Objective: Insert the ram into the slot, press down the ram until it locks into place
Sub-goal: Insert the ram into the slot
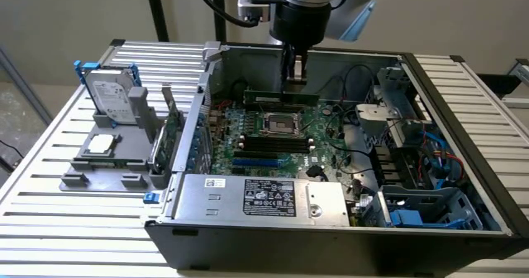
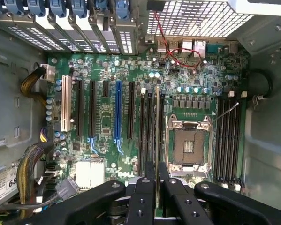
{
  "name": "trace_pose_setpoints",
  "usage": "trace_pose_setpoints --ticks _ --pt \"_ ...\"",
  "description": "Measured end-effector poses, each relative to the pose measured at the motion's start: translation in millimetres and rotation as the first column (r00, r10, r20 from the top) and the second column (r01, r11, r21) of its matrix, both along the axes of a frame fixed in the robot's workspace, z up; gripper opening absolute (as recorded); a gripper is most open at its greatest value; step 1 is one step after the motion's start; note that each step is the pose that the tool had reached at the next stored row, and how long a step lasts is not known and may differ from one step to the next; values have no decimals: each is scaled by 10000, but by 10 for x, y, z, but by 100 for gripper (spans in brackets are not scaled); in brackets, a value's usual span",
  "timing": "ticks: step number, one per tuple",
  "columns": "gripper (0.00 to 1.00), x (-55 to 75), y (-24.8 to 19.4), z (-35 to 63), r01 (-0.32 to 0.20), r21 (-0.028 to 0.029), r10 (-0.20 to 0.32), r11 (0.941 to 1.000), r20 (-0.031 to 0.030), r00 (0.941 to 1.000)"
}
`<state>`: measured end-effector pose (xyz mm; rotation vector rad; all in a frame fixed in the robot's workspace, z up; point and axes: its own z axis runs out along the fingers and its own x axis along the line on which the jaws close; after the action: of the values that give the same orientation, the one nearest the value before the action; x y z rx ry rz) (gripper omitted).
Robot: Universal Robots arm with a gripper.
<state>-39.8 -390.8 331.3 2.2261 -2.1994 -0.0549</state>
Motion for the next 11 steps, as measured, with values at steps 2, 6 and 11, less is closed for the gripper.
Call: trace_pose_setpoints --ticks 2,6,11 --pt "14 -5 0 -37 2 0 -2 10000 0 10000" --pt "14 -16 -2 -111 5 1 -5 10000 1 10000" --pt "14 -25 -3 -201 3 0 -3 10000 0 10000"
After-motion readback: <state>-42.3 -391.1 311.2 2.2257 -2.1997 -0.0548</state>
